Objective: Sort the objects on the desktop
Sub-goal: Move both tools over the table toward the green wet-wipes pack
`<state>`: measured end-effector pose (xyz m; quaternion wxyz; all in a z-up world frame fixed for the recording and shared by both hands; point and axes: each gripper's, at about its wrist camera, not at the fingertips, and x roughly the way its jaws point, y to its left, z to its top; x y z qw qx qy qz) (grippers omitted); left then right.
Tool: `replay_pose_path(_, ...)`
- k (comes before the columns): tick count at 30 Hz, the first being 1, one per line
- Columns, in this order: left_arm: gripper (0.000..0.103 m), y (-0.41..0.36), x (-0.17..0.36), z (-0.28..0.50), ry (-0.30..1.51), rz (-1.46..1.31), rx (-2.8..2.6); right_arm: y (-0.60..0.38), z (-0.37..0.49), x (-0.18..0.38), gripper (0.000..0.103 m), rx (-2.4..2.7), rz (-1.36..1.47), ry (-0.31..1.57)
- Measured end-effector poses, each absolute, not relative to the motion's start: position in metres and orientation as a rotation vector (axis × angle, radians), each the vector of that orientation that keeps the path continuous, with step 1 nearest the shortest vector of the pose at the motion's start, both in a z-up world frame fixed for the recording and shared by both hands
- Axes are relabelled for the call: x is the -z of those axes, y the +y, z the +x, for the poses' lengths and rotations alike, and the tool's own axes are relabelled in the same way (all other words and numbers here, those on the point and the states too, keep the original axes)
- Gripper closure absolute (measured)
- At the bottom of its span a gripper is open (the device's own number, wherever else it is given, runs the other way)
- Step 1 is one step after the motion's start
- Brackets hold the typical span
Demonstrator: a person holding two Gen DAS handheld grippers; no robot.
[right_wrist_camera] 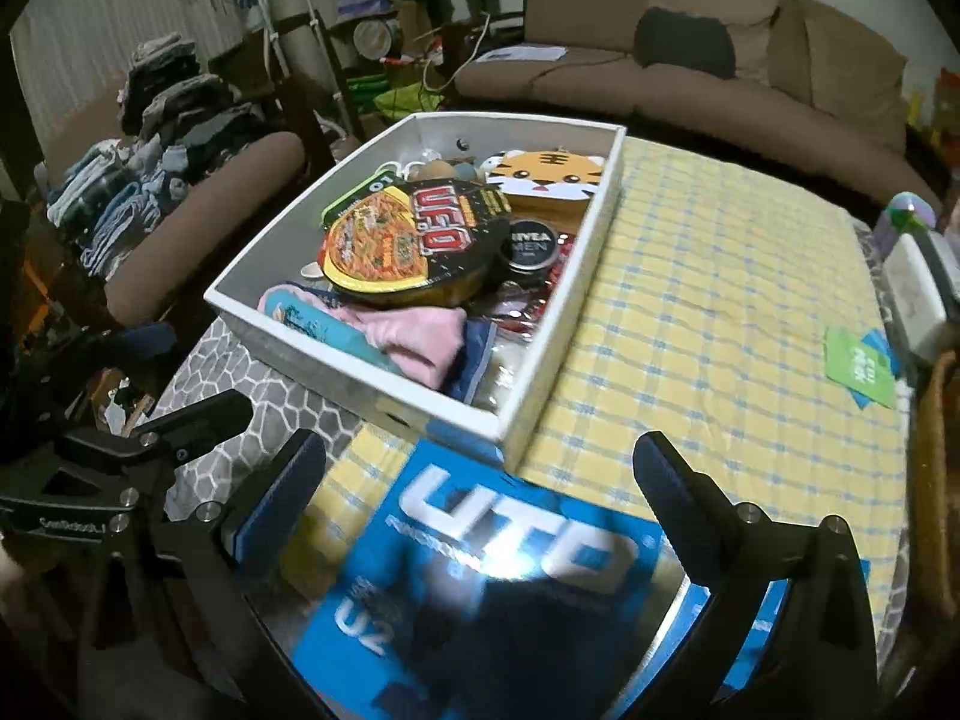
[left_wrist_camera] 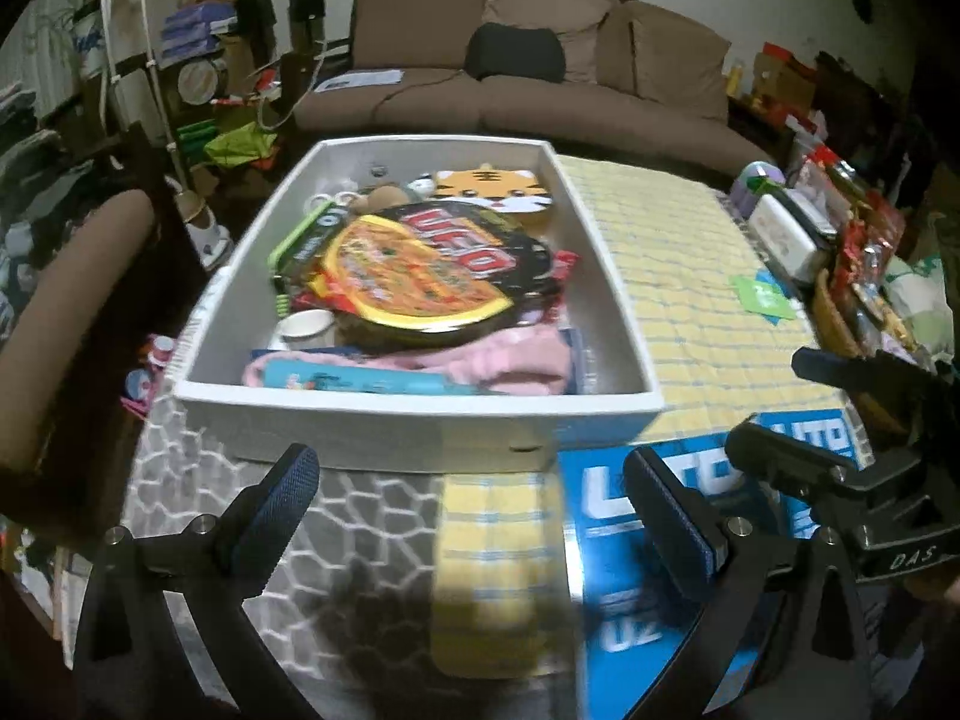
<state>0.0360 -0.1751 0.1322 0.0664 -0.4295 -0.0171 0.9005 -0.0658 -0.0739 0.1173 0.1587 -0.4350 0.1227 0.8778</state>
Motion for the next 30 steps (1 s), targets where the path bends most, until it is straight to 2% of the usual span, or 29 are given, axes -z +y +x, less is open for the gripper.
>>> replay_pose_path(9, 0.000, -0.088, -0.136, 0.021, -0.116, -1.213, -2.528, -0.006, 0.012, -0.124, 0.000, -2.444, -1.162, 0.441)
replay_pose_path(21, 0.000, 0.048, -0.119, -0.069, -0.121, -1.261, -2.291, 0.148, 0.079, -0.124, 0.000, -2.269, -1.144, 0.500)
replay_pose_path(27, 0.000, 0.098, -0.089, -0.135, -0.290, -1.353, -2.198, 0.227, 0.074, -0.113, 0.001, -2.205, -1.197, 0.524)
replay_pose_path(30, 0.000, 0.114, -0.073, -0.158, -0.367, -1.386, -2.165, 0.267, 0.065, -0.099, 0.005, -2.182, -1.209, 0.570)
